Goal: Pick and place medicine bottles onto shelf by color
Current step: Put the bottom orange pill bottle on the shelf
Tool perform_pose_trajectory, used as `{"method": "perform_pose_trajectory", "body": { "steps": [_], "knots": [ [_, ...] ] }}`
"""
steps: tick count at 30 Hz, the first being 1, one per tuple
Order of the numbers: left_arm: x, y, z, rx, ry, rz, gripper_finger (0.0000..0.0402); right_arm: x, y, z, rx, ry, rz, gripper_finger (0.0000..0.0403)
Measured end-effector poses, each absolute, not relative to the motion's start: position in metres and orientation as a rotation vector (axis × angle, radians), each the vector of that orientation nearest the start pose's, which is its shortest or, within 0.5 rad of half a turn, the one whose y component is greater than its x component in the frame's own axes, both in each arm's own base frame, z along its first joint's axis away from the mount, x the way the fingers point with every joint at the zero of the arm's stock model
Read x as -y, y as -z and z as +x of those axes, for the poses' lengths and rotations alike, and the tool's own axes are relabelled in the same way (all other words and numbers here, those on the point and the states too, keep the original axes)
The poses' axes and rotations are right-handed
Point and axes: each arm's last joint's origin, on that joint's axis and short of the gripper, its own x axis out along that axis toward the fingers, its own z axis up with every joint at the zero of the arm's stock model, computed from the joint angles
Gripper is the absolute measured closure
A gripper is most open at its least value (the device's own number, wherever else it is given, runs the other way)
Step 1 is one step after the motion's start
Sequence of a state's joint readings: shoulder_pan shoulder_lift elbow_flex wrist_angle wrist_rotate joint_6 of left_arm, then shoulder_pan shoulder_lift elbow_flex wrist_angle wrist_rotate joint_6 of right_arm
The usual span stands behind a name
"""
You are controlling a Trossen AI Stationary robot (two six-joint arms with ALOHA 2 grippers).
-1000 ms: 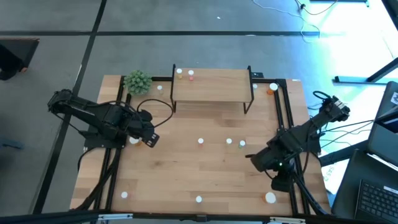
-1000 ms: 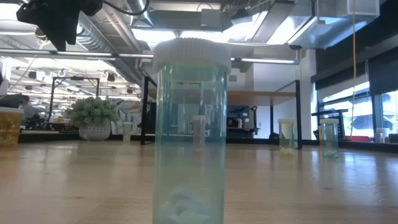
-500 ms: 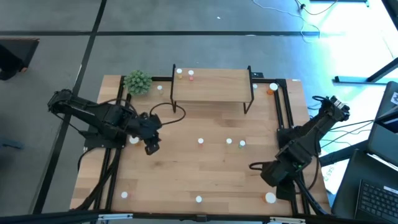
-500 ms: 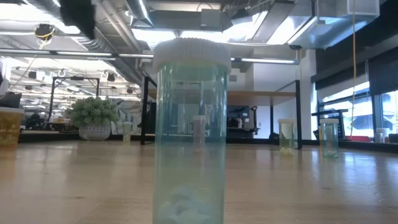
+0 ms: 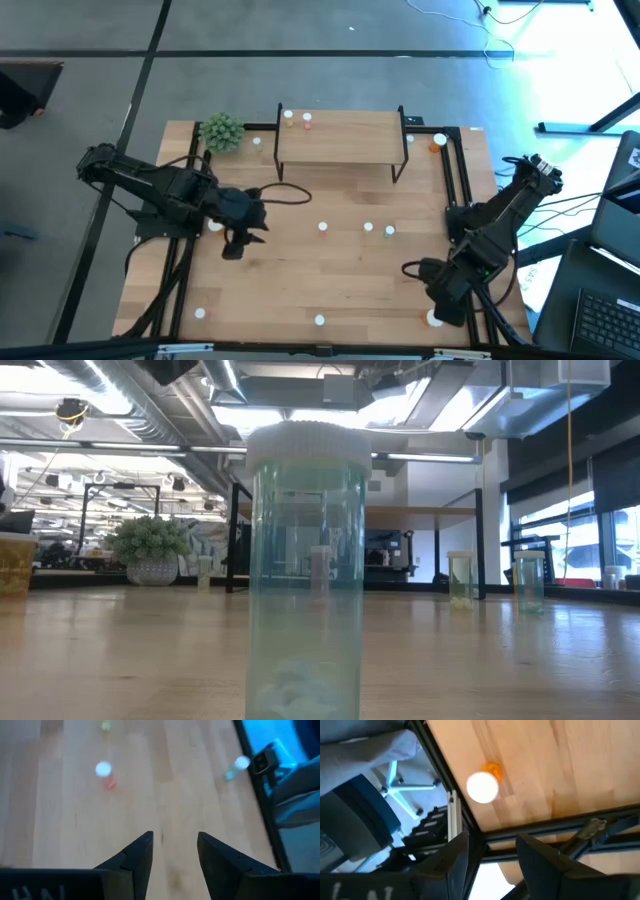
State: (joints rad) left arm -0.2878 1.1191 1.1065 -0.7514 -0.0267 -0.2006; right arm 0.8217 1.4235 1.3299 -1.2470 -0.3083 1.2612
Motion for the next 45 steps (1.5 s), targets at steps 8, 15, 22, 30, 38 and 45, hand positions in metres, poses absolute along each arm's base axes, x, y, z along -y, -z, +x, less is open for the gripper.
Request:
{"method": "perform_pose_trajectory", "body": {
  "steps": [8,15,22,30,38,45],
  "knots": [
    [0.0624,-0.3327,0.2129,-0.750,0.196,-0.027,0.0253,-0.1950,-0.3088,0.1620,-1.681,0.052,0.621,0.0235],
    [0.0618,-0.3327,0.2131,-0.747,0.176,-0.021,0.0253,-0.1941,-0.3085,0.1632,-1.635,0.076,0.603,0.0235],
    [0.0618,-0.3327,0.2131,-0.747,0.174,-0.022,0.0253,-0.1940,-0.3085,0.1634,-1.629,0.079,0.600,0.0235],
    [0.0617,-0.3328,0.2130,-0.747,0.174,-0.022,0.0253,-0.1940,-0.3085,0.1634,-1.630,0.079,0.601,0.0235],
    [0.0617,-0.3328,0.2130,-0.747,0.173,-0.022,0.0253,-0.1961,-0.3092,0.1662,-1.587,0.063,0.613,0.0235],
    [0.0618,-0.3327,0.2131,-0.747,0.173,-0.022,0.0253,-0.1983,-0.3103,0.1699,-1.528,0.074,0.650,0.0235]
  ]
}}
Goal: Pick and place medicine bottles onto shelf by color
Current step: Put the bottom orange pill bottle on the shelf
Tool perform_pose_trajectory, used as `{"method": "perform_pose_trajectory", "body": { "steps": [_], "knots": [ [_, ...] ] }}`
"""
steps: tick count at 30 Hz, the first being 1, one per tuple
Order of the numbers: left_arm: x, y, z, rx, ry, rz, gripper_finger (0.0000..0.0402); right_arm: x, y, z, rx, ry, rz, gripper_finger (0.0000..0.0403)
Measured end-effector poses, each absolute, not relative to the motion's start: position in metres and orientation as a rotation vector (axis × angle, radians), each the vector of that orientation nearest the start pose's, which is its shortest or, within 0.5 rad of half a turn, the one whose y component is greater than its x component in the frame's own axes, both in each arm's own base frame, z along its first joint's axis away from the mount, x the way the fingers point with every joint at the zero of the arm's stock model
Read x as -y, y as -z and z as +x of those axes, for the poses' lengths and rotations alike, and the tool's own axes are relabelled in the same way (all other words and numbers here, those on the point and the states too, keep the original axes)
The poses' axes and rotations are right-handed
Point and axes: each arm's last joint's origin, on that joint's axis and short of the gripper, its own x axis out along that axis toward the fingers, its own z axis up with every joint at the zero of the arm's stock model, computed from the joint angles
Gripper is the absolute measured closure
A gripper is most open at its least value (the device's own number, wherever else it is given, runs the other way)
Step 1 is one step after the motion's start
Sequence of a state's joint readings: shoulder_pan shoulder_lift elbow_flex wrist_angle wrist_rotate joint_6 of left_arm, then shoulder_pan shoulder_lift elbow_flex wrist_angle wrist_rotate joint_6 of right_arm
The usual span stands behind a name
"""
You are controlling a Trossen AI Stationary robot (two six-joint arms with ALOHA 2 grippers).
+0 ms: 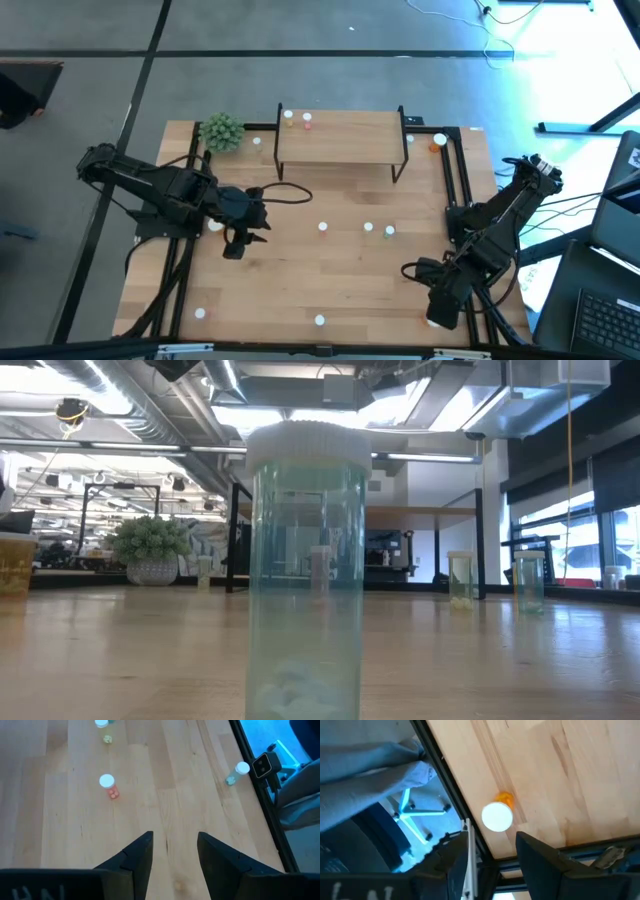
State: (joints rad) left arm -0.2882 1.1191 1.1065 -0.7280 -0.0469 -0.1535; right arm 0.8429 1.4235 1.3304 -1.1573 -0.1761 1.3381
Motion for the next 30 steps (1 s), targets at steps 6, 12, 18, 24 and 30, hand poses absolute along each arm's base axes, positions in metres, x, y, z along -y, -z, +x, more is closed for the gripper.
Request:
{"method": "perform_pose_trajectory", "body": {
  "steps": [6,12,18,24,30],
  "knots": [
    [0.0618,-0.3327,0.2131,-0.747,0.173,-0.022,0.0253,-0.1986,-0.3104,0.1702,-1.530,0.149,0.733,0.0235],
    [0.0617,-0.3327,0.2131,-0.747,0.173,-0.022,0.0253,-0.1984,-0.3104,0.1706,-1.517,0.172,0.750,0.0235],
    [0.0617,-0.3327,0.2131,-0.747,0.173,-0.022,0.0253,-0.1978,-0.3102,0.1714,-1.482,0.186,0.737,0.0235],
    [0.0617,-0.3327,0.2131,-0.747,0.173,-0.022,0.0253,-0.1981,-0.3103,0.1710,-1.500,0.177,0.742,0.0235],
    [0.0617,-0.3327,0.2131,-0.747,0.173,-0.022,0.0253,-0.1995,-0.3037,0.1689,-1.514,0.180,0.728,0.0231]
  ]
}}
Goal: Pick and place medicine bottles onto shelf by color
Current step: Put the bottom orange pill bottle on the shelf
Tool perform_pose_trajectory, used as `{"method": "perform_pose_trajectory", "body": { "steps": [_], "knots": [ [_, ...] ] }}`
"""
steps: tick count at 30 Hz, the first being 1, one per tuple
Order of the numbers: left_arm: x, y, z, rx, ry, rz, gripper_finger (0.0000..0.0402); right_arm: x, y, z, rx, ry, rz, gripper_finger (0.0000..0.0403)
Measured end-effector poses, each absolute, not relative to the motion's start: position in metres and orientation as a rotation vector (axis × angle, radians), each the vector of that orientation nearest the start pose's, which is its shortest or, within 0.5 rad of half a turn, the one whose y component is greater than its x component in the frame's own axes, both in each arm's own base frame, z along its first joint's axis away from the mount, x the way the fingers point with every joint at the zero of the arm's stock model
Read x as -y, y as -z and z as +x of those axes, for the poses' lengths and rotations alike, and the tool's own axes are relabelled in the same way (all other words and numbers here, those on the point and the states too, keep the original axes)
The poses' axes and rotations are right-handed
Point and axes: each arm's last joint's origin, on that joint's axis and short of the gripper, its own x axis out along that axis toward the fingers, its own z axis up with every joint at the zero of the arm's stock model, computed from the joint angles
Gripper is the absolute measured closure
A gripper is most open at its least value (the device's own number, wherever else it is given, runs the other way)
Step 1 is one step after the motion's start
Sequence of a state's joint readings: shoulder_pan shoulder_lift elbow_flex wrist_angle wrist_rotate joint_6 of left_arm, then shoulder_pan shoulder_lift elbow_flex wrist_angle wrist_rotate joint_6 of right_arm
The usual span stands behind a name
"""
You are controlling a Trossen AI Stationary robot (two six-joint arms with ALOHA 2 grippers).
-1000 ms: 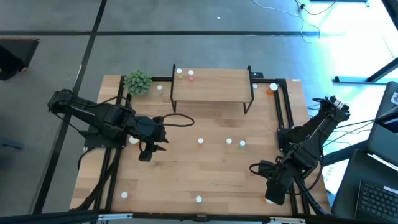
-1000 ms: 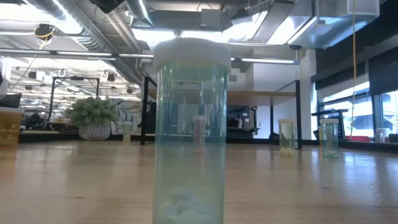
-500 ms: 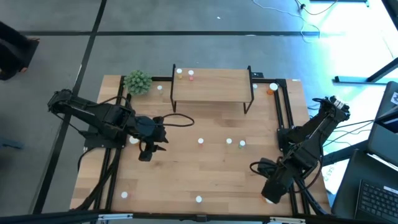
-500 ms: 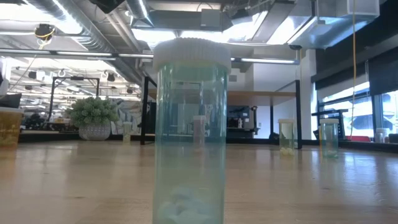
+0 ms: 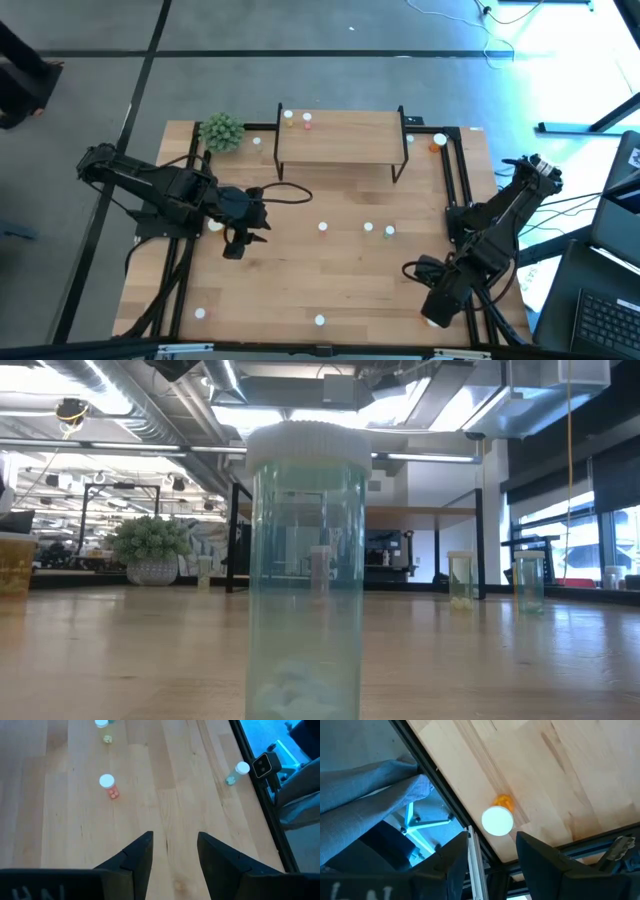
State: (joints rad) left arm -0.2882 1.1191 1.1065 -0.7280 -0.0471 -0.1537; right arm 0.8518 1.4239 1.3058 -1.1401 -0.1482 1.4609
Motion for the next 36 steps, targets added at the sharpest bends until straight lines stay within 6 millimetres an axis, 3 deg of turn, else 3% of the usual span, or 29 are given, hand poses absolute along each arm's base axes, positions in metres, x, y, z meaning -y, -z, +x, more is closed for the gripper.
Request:
{"method": "perform_pose_trajectory", "body": {
  "steps": [14,21,26,36],
  "knots": [
    [0.062,-0.333,0.213,-0.747,0.173,-0.022,0.0253,-0.203,-0.300,0.167,-1.547,0.157,0.734,0.0084],
    [0.062,-0.333,0.213,-0.747,0.173,-0.022,0.0253,-0.206,-0.299,0.166,-1.559,0.163,0.759,0.0077],
    [0.062,-0.333,0.213,-0.747,0.173,-0.022,0.0253,-0.221,-0.297,0.166,-1.516,0.071,0.757,0.0077],
    [0.062,-0.333,0.213,-0.747,0.173,-0.023,0.0253,-0.251,-0.270,0.155,-1.517,0.110,0.604,0.0077]
  ]
}}
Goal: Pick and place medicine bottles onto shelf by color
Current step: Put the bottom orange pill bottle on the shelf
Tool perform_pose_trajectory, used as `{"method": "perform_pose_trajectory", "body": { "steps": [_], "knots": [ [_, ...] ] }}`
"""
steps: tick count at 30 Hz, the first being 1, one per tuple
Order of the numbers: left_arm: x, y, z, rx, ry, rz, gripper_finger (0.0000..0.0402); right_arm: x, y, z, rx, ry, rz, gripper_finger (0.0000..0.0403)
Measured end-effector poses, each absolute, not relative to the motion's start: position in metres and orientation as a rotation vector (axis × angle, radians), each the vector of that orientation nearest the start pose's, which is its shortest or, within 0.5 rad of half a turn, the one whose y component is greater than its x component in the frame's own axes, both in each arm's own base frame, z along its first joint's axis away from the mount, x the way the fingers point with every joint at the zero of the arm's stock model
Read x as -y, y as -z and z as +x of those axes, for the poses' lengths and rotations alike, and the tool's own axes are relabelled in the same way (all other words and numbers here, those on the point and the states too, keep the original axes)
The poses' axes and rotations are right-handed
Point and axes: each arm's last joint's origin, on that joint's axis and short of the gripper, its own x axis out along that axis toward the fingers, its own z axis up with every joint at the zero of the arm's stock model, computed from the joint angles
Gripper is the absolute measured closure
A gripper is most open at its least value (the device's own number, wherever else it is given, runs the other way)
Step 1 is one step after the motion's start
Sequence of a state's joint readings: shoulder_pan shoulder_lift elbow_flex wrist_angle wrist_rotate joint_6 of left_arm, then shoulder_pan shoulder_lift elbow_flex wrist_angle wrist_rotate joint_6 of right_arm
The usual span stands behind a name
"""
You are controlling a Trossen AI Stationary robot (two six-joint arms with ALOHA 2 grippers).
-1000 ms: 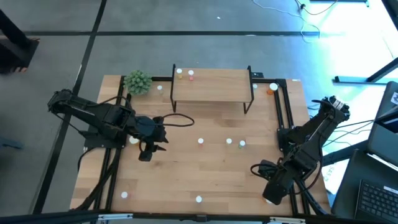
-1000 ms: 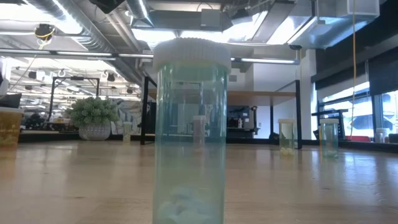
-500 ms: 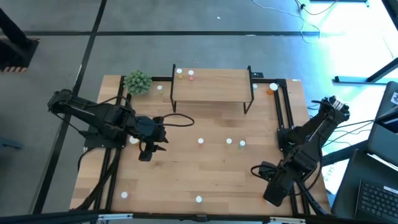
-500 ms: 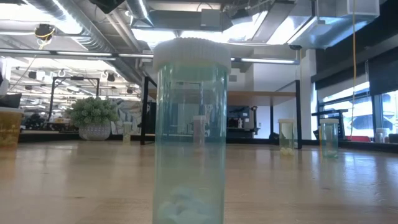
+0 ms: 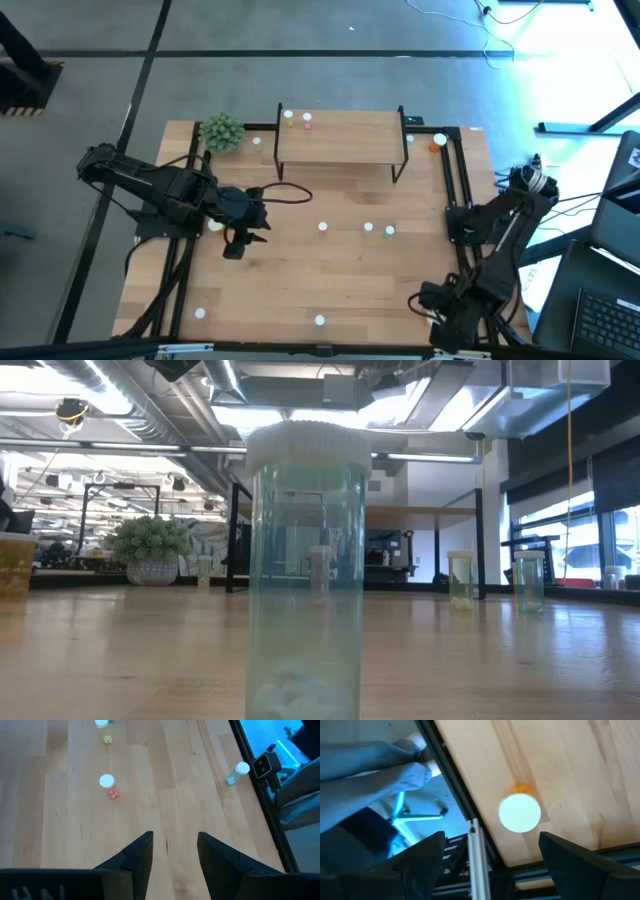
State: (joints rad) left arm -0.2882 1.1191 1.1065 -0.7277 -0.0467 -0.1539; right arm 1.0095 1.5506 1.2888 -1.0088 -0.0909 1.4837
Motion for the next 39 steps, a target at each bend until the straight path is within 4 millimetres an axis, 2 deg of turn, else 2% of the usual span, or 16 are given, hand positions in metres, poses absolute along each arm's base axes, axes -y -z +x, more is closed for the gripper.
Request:
{"method": "perform_pose_trajectory", "body": {
  "steps": [6,12,28,34,39],
  "knots": [
    [0.062,-0.333,0.213,-0.747,0.173,-0.022,0.0253,-0.268,-0.248,0.151,-1.530,0.131,0.493,0.0077],
    [0.062,-0.333,0.213,-0.747,0.173,-0.022,0.0253,-0.276,-0.236,0.147,-1.513,0.154,0.432,0.0077],
    [0.062,-0.333,0.213,-0.746,0.174,-0.019,0.0253,-0.277,-0.236,0.147,-1.504,0.150,0.438,0.0077],
    [0.061,-0.333,0.213,-0.742,0.148,-0.005,0.0253,-0.275,-0.236,0.149,-1.420,0.179,0.415,0.0077],
    [0.060,-0.333,0.213,-0.738,0.130,0.002,0.0253,-0.276,-0.236,0.145,-1.419,0.183,0.390,0.0077]
  ]
}}
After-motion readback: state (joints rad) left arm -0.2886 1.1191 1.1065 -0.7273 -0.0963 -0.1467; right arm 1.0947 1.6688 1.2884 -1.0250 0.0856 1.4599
